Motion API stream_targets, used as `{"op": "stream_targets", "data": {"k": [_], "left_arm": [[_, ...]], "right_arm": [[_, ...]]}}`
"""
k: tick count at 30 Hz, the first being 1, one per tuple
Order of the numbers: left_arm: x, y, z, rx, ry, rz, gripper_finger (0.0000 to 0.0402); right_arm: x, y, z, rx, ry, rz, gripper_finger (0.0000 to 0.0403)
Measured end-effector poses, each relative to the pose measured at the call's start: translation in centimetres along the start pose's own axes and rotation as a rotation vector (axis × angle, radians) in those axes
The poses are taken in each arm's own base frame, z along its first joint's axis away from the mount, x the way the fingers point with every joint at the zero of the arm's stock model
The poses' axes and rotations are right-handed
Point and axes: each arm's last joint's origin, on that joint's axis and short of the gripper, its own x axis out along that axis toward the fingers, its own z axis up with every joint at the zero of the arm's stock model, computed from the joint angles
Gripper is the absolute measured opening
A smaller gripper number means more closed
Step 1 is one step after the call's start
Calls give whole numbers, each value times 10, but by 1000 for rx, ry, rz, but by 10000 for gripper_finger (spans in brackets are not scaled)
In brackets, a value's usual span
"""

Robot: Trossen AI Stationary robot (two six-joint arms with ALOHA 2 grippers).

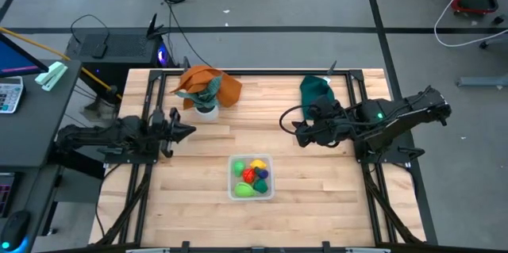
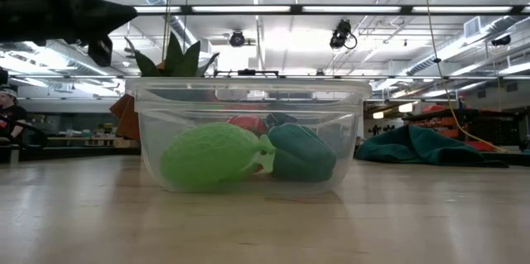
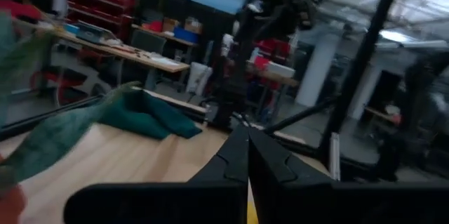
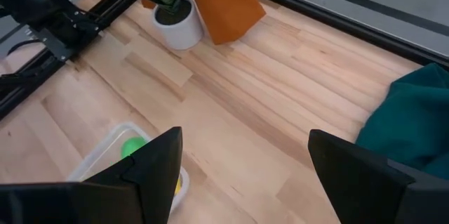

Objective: Pick and placing Produce into tupperware
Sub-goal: Return to Home Position

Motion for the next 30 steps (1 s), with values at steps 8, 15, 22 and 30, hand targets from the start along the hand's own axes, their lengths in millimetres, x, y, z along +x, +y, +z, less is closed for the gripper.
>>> {"op": "stream_targets", "data": {"k": [8, 15, 22, 30], "left_arm": [[0, -1, -5, 39, 59, -55, 14], [-1, 2, -13, 31, 138, -30, 13], [-1, 2, -15, -6, 165, -38, 15], [-2, 3, -18, -105, 199, -22, 13]], "right_arm": [[1, -1, 1, 5, 8, -1, 269], [0, -1, 0, -11, 9, 3, 269], [-30, -18, -2, 10, -42, 18, 259], [-68, -46, -3, 42, -160, 71, 239]]}}
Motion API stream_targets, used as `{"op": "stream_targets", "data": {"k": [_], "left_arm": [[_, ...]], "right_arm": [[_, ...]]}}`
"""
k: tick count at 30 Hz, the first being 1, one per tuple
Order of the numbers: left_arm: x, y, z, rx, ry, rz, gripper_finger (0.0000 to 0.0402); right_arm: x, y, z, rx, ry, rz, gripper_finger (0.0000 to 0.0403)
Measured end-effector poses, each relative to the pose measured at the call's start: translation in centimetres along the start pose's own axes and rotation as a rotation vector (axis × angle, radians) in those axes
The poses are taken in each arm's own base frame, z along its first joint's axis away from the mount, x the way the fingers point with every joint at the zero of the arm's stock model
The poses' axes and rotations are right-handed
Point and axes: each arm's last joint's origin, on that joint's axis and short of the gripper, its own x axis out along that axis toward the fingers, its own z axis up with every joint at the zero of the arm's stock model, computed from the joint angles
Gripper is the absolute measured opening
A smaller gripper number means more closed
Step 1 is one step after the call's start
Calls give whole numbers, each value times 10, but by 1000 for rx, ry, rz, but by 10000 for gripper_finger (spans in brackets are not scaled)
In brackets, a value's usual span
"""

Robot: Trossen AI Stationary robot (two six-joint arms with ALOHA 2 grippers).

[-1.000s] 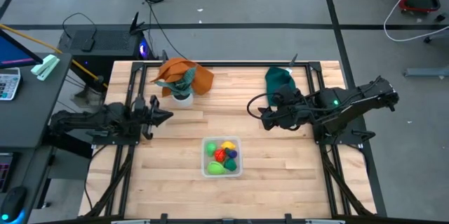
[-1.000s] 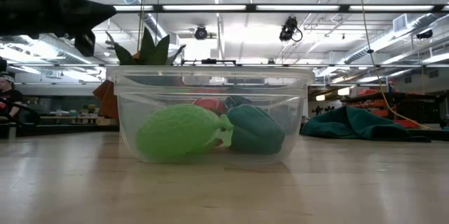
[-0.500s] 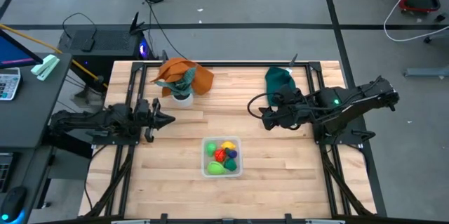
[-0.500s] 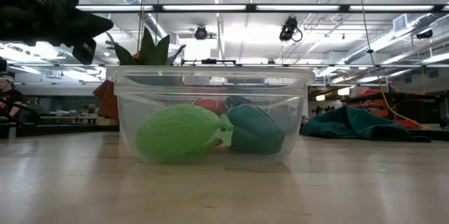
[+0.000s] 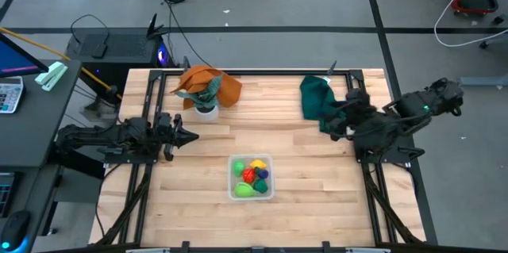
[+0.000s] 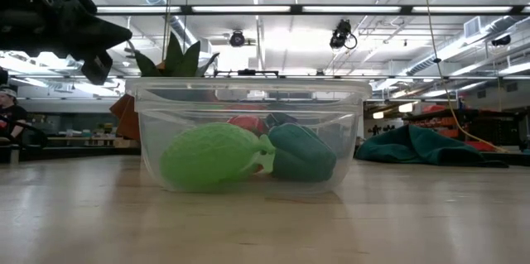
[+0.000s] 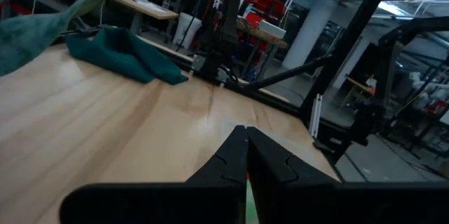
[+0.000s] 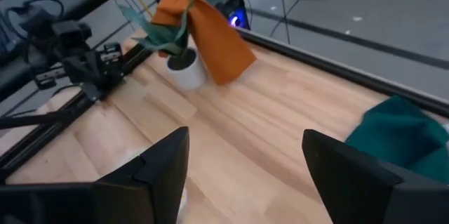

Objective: Pick and placing Produce into tupperware
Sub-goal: Return to Home Position

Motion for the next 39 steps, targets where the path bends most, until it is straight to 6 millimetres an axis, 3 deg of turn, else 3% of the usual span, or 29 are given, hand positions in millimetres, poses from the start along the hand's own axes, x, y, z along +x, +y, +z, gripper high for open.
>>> {"op": "stream_targets", "data": {"k": [4, 7, 17, 24, 39], "left_arm": [[0, 0, 0, -22, 2, 2, 31], [0, 0, 0, -33, 3, 4, 34], [0, 0, 1, -27, -13, 1, 19], [0, 0, 1, -28, -16, 0, 26], [0, -1, 2, -28, -23, -4, 24]], "right_arm": [[-14, -16, -2, -18, -8, 2, 229], [-20, -26, -11, -7, 6, 62, 199], [3, -44, -70, 68, -15, 292, 11], [21, -59, -98, 80, -90, 468, 2], [37, -111, -110, 11, -165, 573, 0]]}}
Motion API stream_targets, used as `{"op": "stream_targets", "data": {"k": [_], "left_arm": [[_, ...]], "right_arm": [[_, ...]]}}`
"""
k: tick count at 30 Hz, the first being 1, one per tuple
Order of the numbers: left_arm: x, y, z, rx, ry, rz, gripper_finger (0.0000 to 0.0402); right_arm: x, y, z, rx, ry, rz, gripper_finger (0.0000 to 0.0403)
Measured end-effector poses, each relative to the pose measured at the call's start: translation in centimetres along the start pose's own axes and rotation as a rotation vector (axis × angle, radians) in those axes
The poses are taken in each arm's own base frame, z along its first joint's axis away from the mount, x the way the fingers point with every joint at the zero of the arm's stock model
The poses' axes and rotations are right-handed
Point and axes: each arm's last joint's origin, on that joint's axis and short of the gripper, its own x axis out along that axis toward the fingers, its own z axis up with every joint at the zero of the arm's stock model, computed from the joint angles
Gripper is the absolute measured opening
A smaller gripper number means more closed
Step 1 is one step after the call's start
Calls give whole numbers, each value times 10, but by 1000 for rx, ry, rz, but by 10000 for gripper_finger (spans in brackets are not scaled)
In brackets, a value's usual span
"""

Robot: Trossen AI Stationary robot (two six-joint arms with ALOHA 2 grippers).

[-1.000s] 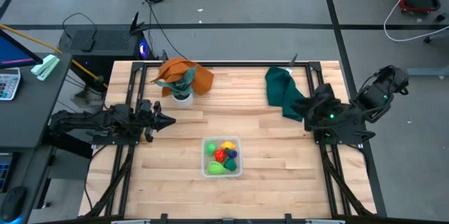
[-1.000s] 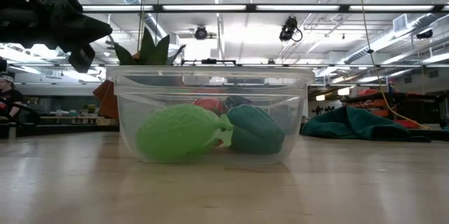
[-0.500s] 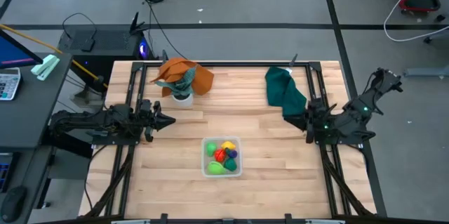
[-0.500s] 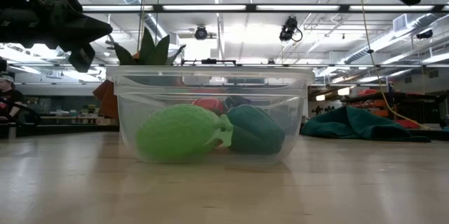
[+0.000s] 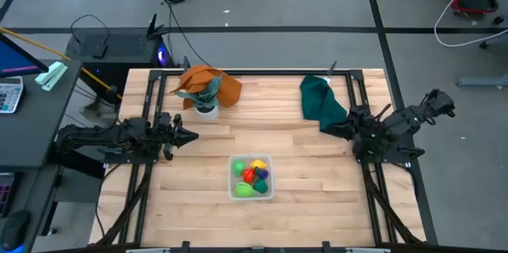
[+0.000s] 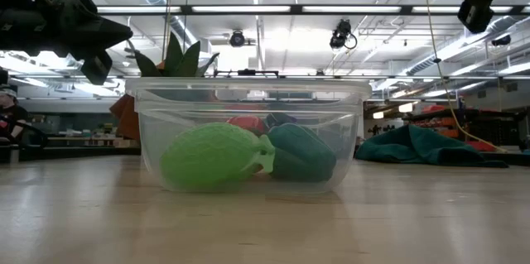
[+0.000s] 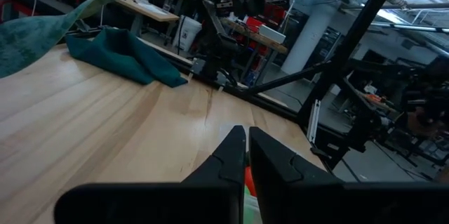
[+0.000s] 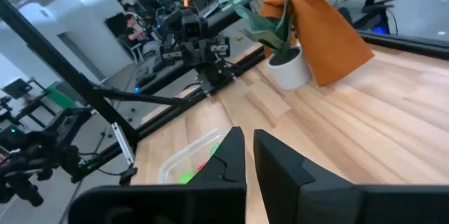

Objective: Pick and placing Produce into tupperware
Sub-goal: Return to Home Position

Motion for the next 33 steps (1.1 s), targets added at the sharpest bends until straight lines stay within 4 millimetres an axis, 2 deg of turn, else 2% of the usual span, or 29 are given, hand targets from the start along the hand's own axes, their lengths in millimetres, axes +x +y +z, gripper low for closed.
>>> {"op": "stream_targets", "data": {"k": [8, 15, 26, 33], "left_arm": [[0, 0, 0, 0, 0, 0, 33], [0, 0, 0, 0, 0, -1, 38], [0, 0, 0, 0, -1, -1, 23], [0, 0, 0, 0, -1, -1, 32]], "right_arm": [[-10, -22, -16, 6, -45, 48, 0], [-12, -32, -29, 10, -64, 104, 0], [7, -39, -55, 25, -96, 151, 0], [14, -47, -55, 23, -100, 167, 0]]}}
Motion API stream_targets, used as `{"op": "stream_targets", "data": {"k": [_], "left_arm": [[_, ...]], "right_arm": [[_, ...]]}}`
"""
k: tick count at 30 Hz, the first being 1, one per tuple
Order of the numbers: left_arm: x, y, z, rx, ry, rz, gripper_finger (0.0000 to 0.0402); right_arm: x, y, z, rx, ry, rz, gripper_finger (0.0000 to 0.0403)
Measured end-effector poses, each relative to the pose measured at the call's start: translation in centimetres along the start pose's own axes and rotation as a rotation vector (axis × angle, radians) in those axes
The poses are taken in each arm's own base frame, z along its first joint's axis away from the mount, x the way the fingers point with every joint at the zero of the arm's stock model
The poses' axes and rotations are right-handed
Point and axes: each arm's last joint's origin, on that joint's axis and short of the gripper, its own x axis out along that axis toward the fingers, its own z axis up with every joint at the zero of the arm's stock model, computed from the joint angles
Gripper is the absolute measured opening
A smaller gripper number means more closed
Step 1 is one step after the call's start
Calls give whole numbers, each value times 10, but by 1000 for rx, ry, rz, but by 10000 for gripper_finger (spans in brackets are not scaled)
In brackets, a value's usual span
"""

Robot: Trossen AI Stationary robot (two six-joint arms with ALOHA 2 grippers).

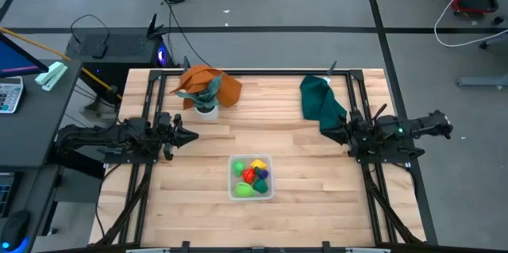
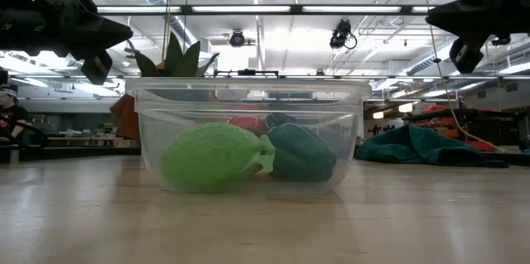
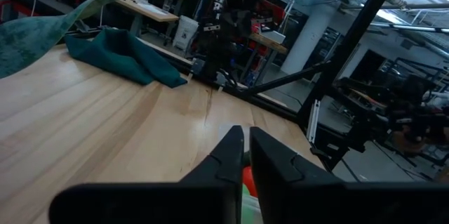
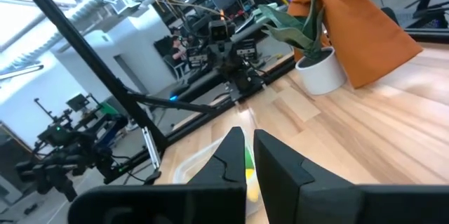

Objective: Pick and placing Produce into tupperware
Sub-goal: Return to Home Position

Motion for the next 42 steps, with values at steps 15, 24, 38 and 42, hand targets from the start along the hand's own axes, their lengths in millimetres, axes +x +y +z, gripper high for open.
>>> {"op": "stream_targets", "data": {"k": [15, 24, 38, 42], "left_arm": [[0, 0, 0, 0, 0, 0, 23], [0, 0, 0, 0, 0, 0, 37], [0, 0, 0, 0, 0, 0, 24], [0, 0, 0, 0, 0, 0, 25]], "right_arm": [[3, -17, 10, -11, 9, 2, 0], [2, -15, 11, -27, 32, 15, 0], [-3, -10, 22, -79, 12, -14, 0], [-3, -9, 23, -80, -7, -3, 0]]}}
